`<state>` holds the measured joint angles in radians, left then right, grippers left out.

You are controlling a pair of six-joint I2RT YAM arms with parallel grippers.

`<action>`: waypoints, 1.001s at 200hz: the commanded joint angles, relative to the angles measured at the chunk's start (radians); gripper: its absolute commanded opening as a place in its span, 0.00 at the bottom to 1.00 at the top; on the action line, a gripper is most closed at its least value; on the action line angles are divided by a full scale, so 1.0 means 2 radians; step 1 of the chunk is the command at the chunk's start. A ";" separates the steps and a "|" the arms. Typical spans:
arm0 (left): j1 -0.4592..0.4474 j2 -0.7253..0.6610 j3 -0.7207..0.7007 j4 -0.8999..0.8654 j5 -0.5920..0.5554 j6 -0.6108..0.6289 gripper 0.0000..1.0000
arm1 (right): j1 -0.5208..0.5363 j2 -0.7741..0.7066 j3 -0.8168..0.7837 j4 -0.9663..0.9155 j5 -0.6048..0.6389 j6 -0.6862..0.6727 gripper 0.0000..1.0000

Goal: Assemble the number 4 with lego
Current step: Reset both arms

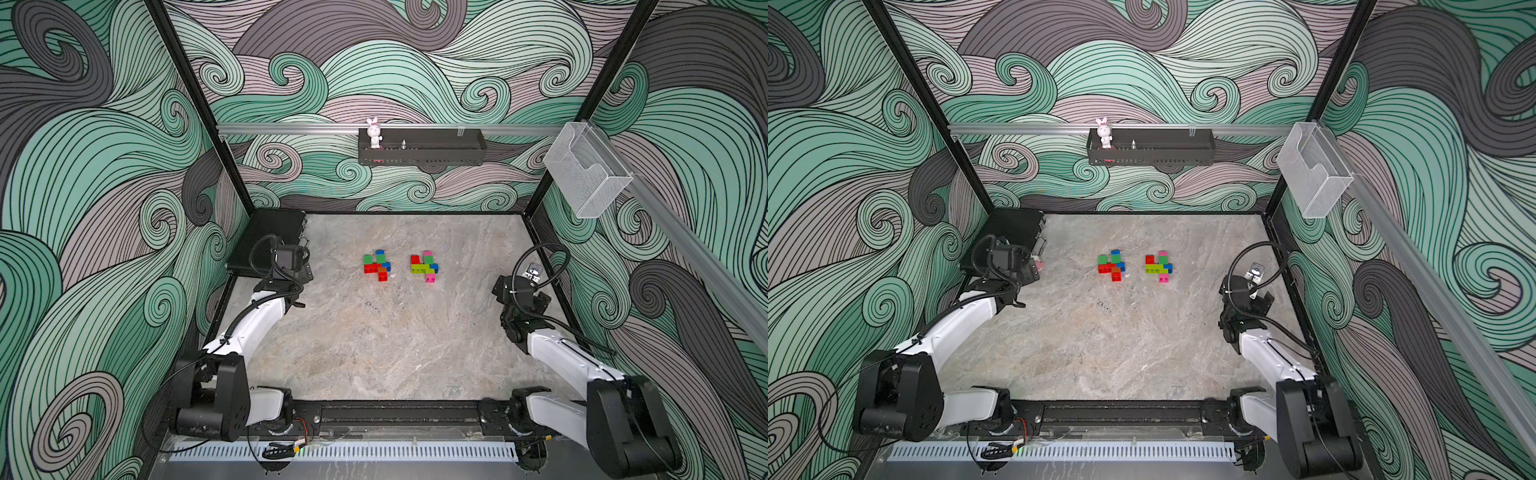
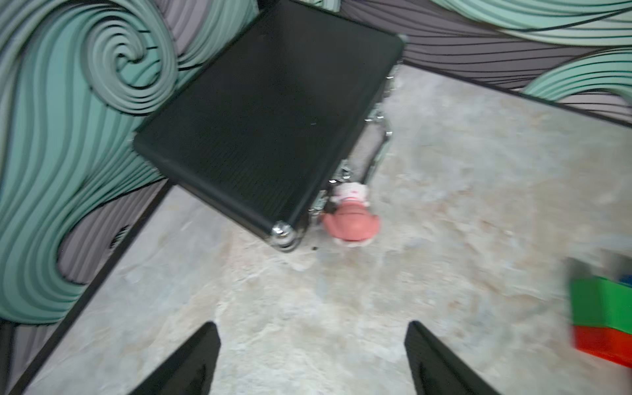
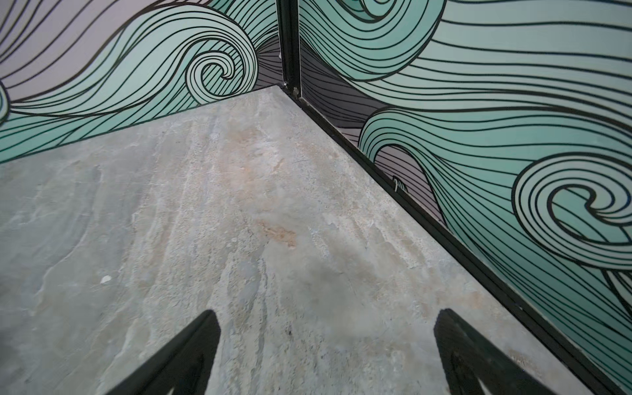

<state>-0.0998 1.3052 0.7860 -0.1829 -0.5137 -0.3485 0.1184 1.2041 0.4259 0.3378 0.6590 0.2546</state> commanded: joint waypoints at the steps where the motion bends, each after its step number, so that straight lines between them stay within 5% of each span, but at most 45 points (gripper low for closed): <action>1: 0.006 -0.003 -0.026 0.044 -0.128 0.020 0.99 | -0.010 0.044 0.006 0.089 -0.007 -0.058 0.99; 22: 0.012 -0.001 -0.052 0.065 -0.130 0.030 0.99 | -0.022 0.101 0.022 0.117 -0.071 -0.082 0.99; 74: 0.026 0.048 -0.087 0.186 0.022 0.089 0.99 | -0.023 0.150 0.018 0.193 -0.264 -0.154 0.99; 97: 0.026 0.030 -0.147 0.325 0.073 0.127 0.99 | -0.032 0.183 -0.023 0.312 -0.289 -0.154 0.99; 109: 0.028 0.024 -0.174 0.386 0.076 0.145 0.99 | -0.037 0.163 -0.005 0.230 -0.287 -0.144 0.99; 117: 0.029 0.027 -0.196 0.426 0.094 0.160 0.99 | -0.044 0.170 -0.008 0.259 -0.297 -0.139 0.99; 148: 0.029 0.142 -0.232 0.622 0.132 0.200 0.98 | -0.044 0.170 -0.012 0.263 -0.296 -0.140 0.99; 163: 0.039 0.124 -0.184 0.492 0.066 0.146 0.99 | -0.044 0.166 -0.009 0.248 -0.297 -0.140 0.99; 170: 0.053 0.103 -0.161 0.414 0.077 0.115 0.99 | -0.044 0.166 -0.010 0.253 -0.297 -0.140 0.99; 185: 0.057 0.123 -0.183 0.495 0.076 0.128 0.99 | -0.044 0.167 -0.010 0.252 -0.296 -0.140 0.99; 200: 0.056 0.112 -0.174 0.453 0.073 0.116 0.99 | -0.044 0.169 -0.008 0.253 -0.296 -0.140 0.99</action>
<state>0.0040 1.5585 0.4107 0.7464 -0.3374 -0.0650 0.0334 1.5471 0.4007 0.8207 0.0780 -0.0200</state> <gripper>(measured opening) 0.985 0.988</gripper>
